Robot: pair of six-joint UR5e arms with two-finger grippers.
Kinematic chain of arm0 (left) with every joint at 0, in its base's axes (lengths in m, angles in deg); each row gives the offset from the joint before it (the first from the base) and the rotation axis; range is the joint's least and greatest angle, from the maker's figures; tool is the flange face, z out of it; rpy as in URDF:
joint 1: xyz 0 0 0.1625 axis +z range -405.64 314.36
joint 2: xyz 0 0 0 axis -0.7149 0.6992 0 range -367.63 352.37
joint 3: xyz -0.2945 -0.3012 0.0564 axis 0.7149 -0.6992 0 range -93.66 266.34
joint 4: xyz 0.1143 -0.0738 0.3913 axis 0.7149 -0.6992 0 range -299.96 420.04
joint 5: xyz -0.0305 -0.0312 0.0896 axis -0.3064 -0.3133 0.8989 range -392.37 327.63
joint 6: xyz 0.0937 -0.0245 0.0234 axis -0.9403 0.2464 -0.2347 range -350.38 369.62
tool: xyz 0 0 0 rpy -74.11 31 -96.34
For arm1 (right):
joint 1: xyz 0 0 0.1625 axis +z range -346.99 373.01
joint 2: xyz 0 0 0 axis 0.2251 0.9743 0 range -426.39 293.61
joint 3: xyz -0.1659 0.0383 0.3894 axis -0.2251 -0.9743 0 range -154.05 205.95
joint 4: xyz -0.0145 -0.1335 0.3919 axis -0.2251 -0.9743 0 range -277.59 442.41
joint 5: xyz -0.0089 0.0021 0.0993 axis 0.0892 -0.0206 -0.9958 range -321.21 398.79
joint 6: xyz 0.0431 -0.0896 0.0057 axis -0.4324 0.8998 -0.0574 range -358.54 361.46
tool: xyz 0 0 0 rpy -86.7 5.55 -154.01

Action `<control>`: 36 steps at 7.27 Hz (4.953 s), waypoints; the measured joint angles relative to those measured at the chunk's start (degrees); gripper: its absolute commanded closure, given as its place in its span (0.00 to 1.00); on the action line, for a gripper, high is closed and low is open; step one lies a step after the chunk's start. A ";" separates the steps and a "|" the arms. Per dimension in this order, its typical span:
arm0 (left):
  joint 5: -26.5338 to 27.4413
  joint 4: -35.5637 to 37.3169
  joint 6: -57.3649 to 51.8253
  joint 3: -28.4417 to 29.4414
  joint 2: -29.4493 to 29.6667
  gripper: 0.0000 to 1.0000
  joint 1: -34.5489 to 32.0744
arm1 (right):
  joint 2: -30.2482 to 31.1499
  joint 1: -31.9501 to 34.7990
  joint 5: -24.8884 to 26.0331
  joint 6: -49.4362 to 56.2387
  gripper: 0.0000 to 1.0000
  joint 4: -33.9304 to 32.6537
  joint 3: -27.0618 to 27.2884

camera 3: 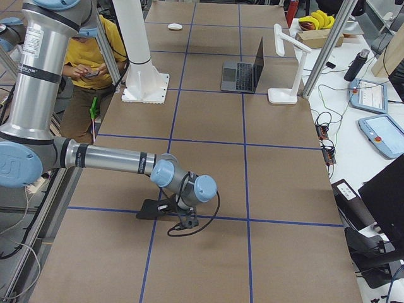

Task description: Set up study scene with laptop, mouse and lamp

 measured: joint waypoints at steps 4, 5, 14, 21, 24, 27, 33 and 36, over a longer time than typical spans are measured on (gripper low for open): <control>0.00 0.04 0.24 0.55 0.01 0.00 0.00 | -15.89 -1.14 -2.34 -22.44 1.00 0.88 3.25; 0.00 0.06 0.28 0.66 -0.02 0.00 0.00 | -19.86 -1.90 -2.44 -26.87 1.00 1.98 3.75; 0.09 0.78 0.55 1.11 0.02 0.00 0.05 | -44.08 -29.37 21.66 -73.41 1.00 11.78 8.45; 0.07 0.79 0.58 1.38 -0.01 0.00 0.09 | -59.17 -30.00 26.63 -74.84 1.00 18.50 -20.08; 0.00 0.79 0.57 1.68 0.05 0.00 0.09 | -60.67 -29.94 29.80 -76.44 1.00 23.51 -26.23; 0.00 0.79 0.56 1.72 0.06 0.00 0.09 | -60.59 -29.69 32.21 -76.65 1.00 24.44 -28.35; 0.00 0.79 0.50 1.79 0.06 0.00 0.09 | -64.14 -35.07 35.70 -88.43 1.00 27.64 -30.85; 0.00 0.79 0.50 1.81 0.05 0.00 0.09 | -63.85 -35.37 36.58 -89.40 0.00 27.61 -32.24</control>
